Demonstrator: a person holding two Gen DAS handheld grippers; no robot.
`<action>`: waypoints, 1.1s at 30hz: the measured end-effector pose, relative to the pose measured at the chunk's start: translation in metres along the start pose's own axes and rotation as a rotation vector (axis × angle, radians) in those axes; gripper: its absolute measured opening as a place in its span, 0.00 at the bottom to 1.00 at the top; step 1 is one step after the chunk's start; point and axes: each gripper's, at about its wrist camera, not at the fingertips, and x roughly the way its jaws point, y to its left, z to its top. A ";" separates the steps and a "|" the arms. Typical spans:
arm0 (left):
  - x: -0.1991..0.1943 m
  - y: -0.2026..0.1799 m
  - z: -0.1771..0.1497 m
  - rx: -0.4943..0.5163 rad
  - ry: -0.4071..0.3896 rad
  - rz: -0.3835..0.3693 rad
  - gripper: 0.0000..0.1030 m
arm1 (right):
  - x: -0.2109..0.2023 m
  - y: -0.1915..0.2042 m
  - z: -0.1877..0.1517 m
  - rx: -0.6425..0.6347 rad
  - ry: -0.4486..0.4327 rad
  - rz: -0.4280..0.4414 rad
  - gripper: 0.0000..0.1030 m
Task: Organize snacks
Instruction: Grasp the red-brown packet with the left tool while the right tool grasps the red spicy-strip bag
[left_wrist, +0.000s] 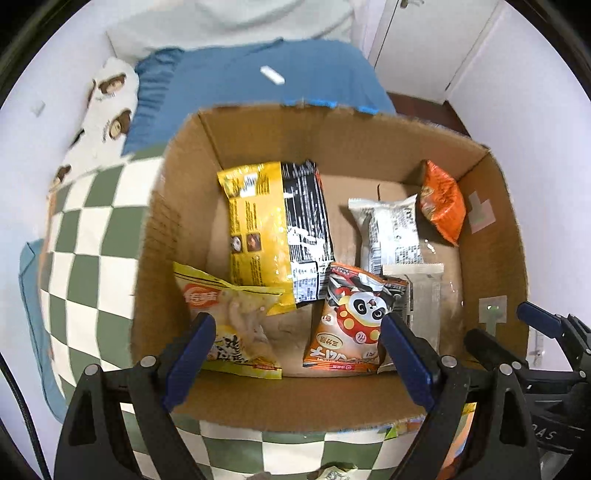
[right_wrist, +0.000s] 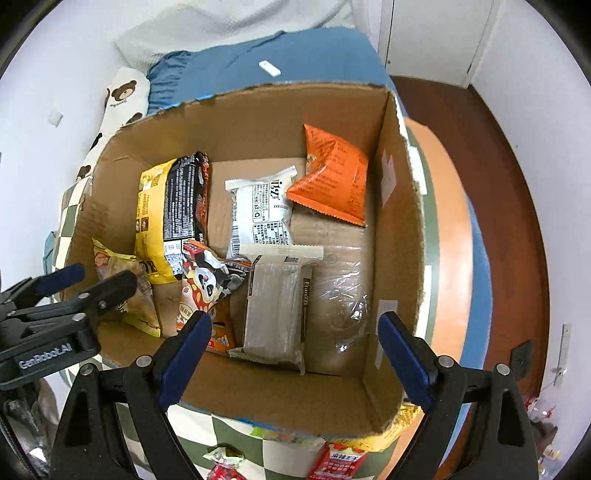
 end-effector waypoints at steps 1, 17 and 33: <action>-0.007 0.000 -0.003 0.005 -0.023 0.002 0.89 | -0.004 0.001 -0.002 -0.007 -0.012 -0.006 0.91; -0.091 -0.015 -0.063 0.042 -0.268 0.025 0.89 | -0.106 0.015 -0.062 -0.052 -0.311 -0.057 0.91; -0.007 0.016 -0.117 -0.130 -0.008 -0.032 0.89 | -0.078 -0.034 -0.153 0.157 -0.235 0.074 0.71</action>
